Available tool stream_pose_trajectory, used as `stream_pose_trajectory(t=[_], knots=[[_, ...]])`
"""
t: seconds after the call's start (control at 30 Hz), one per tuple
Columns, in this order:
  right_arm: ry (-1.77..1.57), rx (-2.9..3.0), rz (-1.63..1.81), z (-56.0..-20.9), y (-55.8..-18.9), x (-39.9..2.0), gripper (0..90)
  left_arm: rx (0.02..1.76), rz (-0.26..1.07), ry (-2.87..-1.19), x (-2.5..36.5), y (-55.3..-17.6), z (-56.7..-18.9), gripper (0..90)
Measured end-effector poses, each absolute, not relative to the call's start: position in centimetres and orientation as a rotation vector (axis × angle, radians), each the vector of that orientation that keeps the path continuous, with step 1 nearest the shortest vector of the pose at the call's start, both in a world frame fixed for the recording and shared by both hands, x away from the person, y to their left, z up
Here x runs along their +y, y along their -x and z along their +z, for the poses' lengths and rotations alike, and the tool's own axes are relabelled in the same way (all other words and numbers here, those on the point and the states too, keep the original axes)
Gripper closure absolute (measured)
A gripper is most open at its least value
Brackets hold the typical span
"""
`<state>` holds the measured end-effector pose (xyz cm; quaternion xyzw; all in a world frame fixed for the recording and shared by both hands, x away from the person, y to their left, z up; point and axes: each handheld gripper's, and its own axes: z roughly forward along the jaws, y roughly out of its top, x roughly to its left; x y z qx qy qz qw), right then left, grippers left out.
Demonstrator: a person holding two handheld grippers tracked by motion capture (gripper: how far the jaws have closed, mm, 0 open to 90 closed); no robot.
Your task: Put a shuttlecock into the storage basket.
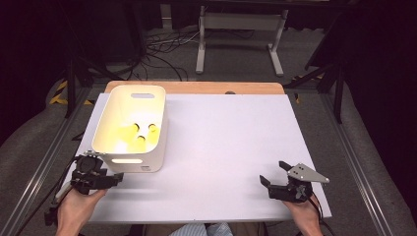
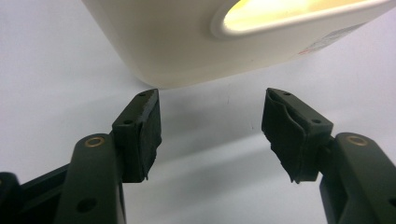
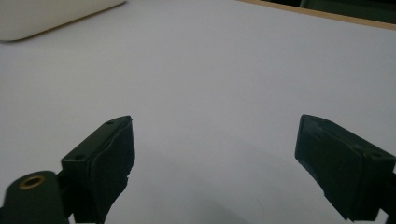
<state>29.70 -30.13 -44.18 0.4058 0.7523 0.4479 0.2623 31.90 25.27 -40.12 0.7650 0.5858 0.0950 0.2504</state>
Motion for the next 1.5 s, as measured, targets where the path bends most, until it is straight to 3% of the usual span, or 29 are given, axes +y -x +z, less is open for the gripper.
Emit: stream_pose_trajectory(t=[1.07, 1.5], knots=[[-1.091, 2.029, 1.216, -44.1, -29.6, -30.2, 12.5, 1.528, 0.283, -1.997, 24.4, -31.0, -41.8, 37.0], [-1.096, 2.027, 1.215, -44.1, -29.6, -30.3, 12.5, 1.476, 0.311, -1.965, 24.1, -30.4, -42.9, 31.2]])
